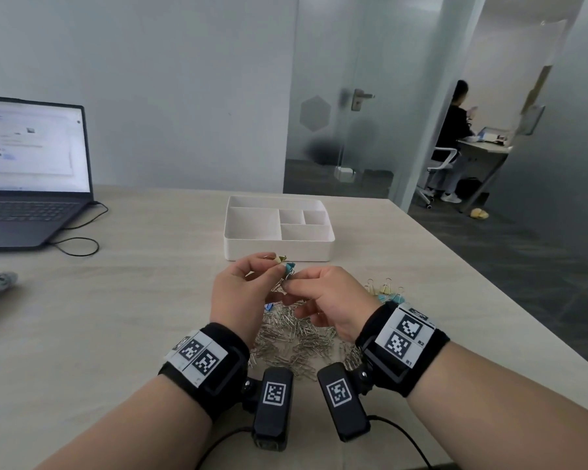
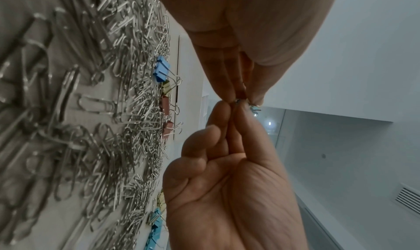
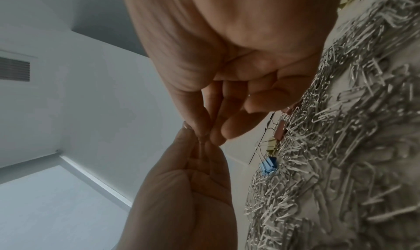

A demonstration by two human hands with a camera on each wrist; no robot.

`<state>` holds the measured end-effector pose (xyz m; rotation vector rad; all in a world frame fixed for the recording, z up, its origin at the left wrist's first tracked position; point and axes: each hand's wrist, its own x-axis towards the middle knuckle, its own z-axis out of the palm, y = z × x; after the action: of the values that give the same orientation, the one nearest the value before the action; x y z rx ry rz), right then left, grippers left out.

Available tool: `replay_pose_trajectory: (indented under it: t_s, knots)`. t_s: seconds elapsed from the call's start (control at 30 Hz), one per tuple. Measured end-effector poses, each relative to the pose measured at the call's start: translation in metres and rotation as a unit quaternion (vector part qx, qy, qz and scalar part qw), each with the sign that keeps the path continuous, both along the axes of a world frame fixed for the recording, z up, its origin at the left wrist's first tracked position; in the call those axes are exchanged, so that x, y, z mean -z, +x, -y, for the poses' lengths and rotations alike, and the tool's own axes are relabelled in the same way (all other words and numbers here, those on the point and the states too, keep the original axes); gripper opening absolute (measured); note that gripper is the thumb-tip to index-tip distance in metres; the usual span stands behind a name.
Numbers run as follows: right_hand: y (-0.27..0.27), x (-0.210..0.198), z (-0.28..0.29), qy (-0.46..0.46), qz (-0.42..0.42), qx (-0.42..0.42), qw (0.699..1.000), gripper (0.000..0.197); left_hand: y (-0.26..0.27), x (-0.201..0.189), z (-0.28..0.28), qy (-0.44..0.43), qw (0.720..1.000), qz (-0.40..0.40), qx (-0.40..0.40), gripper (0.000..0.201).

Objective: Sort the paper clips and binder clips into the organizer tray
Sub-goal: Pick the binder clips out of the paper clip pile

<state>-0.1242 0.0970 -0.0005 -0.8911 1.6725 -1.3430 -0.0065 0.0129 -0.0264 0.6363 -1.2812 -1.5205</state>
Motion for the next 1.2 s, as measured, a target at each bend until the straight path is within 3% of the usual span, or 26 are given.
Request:
replay_pose_trajectory:
  t_s: [0.37,0.47,0.67,1.0,1.07,1.2]
  knots:
    - [0.003,0.006,0.008,-0.034,0.001,0.041,0.999,0.017,0.005,0.001,0.004,0.005,1.000,0.014,-0.007,0.007]
    - [0.000,0.003,0.005,-0.052,-0.041,0.041,0.997,0.010,0.006,0.003,0.007,-0.004,0.999,0.049,-0.002,0.008]
    - [0.000,-0.002,-0.002,-0.050,-0.216,0.025,0.975,0.019,0.006,0.004,0.007,-0.011,0.997,0.082,-0.009,0.010]
    - [0.006,-0.006,-0.014,-0.092,-0.288,-0.037,0.953,0.017,0.005,0.004,0.008,-0.003,0.997,0.071,-0.005,0.012]
    - [0.004,-0.009,-0.015,-0.063,-0.307,-0.077,0.946,0.016,0.005,0.004,0.009,0.001,0.997,0.070,-0.013,0.011]
    - [-0.010,-0.015,-0.011,0.090,-0.381,-0.139,0.910,0.014,0.006,0.006,0.013,0.017,0.998,0.064,-0.021,0.008]
